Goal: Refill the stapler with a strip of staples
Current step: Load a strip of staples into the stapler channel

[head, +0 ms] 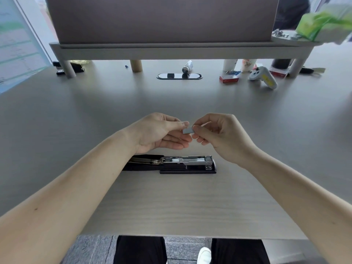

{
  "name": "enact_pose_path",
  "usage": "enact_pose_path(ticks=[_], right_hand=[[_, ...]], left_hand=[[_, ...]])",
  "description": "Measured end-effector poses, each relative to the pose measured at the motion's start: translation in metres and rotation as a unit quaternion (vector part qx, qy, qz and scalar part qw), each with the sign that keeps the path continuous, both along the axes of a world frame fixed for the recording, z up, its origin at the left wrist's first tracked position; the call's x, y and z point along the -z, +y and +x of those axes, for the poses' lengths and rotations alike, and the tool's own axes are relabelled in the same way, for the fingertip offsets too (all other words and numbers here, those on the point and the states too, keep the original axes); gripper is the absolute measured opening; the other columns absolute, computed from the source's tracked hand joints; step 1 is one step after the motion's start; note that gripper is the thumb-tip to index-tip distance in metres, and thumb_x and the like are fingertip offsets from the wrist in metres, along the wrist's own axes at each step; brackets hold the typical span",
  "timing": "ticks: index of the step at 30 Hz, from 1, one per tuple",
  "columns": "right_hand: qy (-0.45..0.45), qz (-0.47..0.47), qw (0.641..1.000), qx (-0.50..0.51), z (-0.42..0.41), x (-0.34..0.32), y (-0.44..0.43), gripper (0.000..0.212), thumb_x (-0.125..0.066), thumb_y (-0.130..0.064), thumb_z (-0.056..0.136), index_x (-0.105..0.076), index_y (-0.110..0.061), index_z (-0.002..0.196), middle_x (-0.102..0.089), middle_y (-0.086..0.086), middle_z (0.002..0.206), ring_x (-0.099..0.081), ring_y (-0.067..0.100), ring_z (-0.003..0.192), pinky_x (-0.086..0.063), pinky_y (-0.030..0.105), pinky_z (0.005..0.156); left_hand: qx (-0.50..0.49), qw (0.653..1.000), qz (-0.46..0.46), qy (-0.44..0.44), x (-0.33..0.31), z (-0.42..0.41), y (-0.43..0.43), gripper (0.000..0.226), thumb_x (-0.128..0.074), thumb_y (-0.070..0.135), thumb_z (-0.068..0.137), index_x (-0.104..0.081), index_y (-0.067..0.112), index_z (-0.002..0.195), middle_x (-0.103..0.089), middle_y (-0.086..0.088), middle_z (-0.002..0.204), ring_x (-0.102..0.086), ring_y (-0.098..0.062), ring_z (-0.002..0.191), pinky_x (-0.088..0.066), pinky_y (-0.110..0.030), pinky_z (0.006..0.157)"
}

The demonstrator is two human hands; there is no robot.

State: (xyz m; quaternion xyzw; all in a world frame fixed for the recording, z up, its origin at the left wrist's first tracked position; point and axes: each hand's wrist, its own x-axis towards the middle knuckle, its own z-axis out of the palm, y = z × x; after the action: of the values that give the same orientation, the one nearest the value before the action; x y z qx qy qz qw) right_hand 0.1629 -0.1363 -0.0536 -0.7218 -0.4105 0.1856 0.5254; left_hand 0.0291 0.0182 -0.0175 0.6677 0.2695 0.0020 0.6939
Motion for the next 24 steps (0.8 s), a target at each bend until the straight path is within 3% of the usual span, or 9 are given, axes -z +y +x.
enact_pose_path(ticks=[5, 9, 13, 15, 18, 21, 24], right_hand=[[0.093, 0.004, 0.996, -0.008, -0.002, -0.004, -0.005, 0.012, -0.072, -0.02, 0.1, -0.076, -0.013, 0.091, -0.081, 0.002, 0.073, -0.076, 0.011, 0.068, -0.063, 0.023, 0.072], [0.132, 0.022, 0.991, -0.016, -0.002, -0.005, -0.009, 0.01, -0.077, -0.008, 0.094, -0.074, -0.009, 0.085, -0.079, 0.005, 0.073, -0.075, 0.011, 0.065, -0.064, 0.022, 0.072], [0.037, 0.041, 0.998, -0.008, -0.003, -0.003, -0.015, 0.014, -0.083, -0.002, 0.088, -0.075, -0.011, 0.08, -0.078, 0.005, 0.074, -0.072, 0.012, 0.068, -0.059, 0.027, 0.072], [0.014, 0.062, 0.998, -0.005, -0.005, -0.002, -0.019, 0.013, -0.084, -0.001, 0.086, -0.076, -0.009, 0.08, -0.081, 0.012, 0.08, -0.073, 0.015, 0.071, -0.06, 0.034, 0.075], [0.005, 0.086, 0.996, -0.004, -0.01, 0.0, -0.023, 0.011, -0.084, -0.001, 0.086, -0.076, -0.007, 0.081, -0.082, 0.015, 0.086, -0.076, 0.015, 0.075, -0.061, 0.035, 0.078], [-0.024, 0.095, 0.995, -0.01, -0.013, 0.003, -0.032, 0.012, -0.083, -0.006, 0.087, -0.074, -0.013, 0.083, -0.082, 0.004, 0.093, -0.079, 0.013, 0.085, -0.061, 0.025, 0.079], [-0.073, 0.079, 0.994, -0.029, -0.012, 0.006, -0.054, 0.012, -0.084, -0.017, 0.085, -0.074, -0.013, 0.088, -0.081, -0.001, 0.103, -0.078, 0.016, 0.099, -0.061, 0.027, 0.089]], left_hand=[[-0.001, 0.998, 0.059, -0.024, 0.002, -0.001, -0.001, 0.014, -0.07, 0.017, 0.099, -0.073, 0.006, 0.092, -0.081, -0.012, 0.08, -0.08, -0.016, 0.065, -0.065, -0.023, 0.062], [0.009, 0.983, 0.17, -0.068, 0.004, -0.006, -0.004, 0.011, -0.075, 0.015, 0.095, -0.073, 0.004, 0.096, -0.083, -0.016, 0.085, -0.081, -0.02, 0.072, -0.067, -0.029, 0.071], [0.031, 0.933, 0.338, -0.124, 0.01, -0.012, -0.004, 0.011, -0.083, 0.017, 0.089, -0.073, 0.014, 0.092, -0.085, -0.007, 0.091, -0.081, -0.03, 0.089, -0.064, -0.048, 0.092], [0.031, 0.918, 0.365, -0.153, 0.012, -0.015, -0.008, 0.012, -0.085, 0.015, 0.087, -0.073, 0.015, 0.089, -0.085, -0.003, 0.092, -0.081, -0.03, 0.092, -0.061, -0.053, 0.094], [0.026, 0.909, 0.375, -0.181, 0.014, -0.018, -0.014, 0.011, -0.085, 0.011, 0.086, -0.075, 0.013, 0.089, -0.083, -0.003, 0.089, -0.081, -0.025, 0.087, -0.061, -0.052, 0.091], [0.019, 0.899, 0.392, -0.193, 0.017, -0.025, -0.016, 0.009, -0.085, 0.012, 0.086, -0.077, 0.014, 0.088, -0.082, 0.0, 0.087, -0.08, -0.021, 0.084, -0.063, -0.048, 0.088], [0.01, 0.896, 0.398, -0.197, 0.019, -0.036, -0.017, 0.007, -0.084, 0.014, 0.086, -0.079, 0.017, 0.089, -0.083, 0.003, 0.087, -0.081, -0.016, 0.085, -0.063, -0.044, 0.088]])
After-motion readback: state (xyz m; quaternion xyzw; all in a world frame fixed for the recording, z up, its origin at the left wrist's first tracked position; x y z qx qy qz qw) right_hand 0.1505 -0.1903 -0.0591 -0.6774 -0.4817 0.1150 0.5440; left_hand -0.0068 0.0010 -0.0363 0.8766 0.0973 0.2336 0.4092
